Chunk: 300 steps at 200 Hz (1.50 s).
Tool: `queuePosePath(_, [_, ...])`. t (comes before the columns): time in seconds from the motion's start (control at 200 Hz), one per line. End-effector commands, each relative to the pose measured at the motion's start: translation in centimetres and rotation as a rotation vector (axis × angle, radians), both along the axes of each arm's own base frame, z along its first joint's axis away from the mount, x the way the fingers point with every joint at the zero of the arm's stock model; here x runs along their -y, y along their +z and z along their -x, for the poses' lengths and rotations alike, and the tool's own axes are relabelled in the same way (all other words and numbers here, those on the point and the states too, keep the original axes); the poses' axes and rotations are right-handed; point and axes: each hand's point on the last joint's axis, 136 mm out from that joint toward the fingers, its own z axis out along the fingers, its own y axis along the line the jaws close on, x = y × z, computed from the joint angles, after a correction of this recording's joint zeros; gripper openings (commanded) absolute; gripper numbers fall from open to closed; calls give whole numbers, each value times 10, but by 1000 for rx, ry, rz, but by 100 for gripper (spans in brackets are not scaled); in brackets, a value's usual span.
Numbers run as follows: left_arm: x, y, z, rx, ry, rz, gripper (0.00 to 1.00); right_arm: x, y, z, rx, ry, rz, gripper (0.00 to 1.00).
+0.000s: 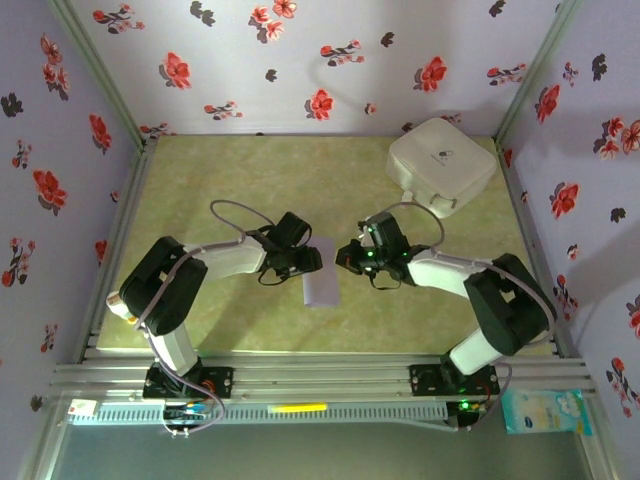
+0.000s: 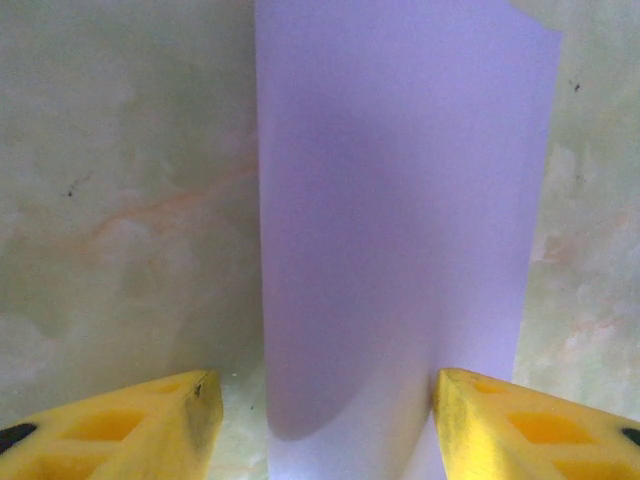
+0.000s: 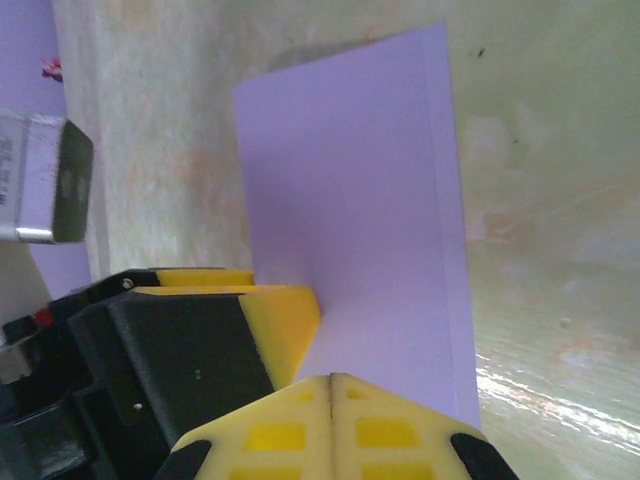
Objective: Fold a paper plane with a square sheet of paper (pick it up from the middle)
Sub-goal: Hold the square sheet of paper at the center of the table.
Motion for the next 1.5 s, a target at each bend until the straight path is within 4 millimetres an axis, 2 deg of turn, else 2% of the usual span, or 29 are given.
queuePosePath(0.0, [-3,-22,5,-34,-7,-49,59,-9,-7,2,-31,53,16,0])
queuePosePath(0.31, [1,-20,3,-30,-12,-46,59,-21,-32,5,-89,80,33,0])
queuePosePath(0.46, [4,-17,3,-27,-23,-38,59,-6,-56,8,-132,57,147,0])
queuePosePath(0.64, [9,7,1,19,-53,3,60,11,-79,16,-166,51,251,0])
queuePosePath(0.81, [8,19,4,34,-67,57,60,13,-79,15,-160,44,260,0])
queuePosePath(1.05, [11,14,7,13,-59,161,53,11,-76,14,-156,40,248,0])
queuePosePath(1.29, [4,6,7,-6,-40,155,47,10,-75,14,-155,40,242,0])
queuePosePath(1.495, [0,-2,8,-14,-27,143,42,-1,-55,6,-112,51,177,1])
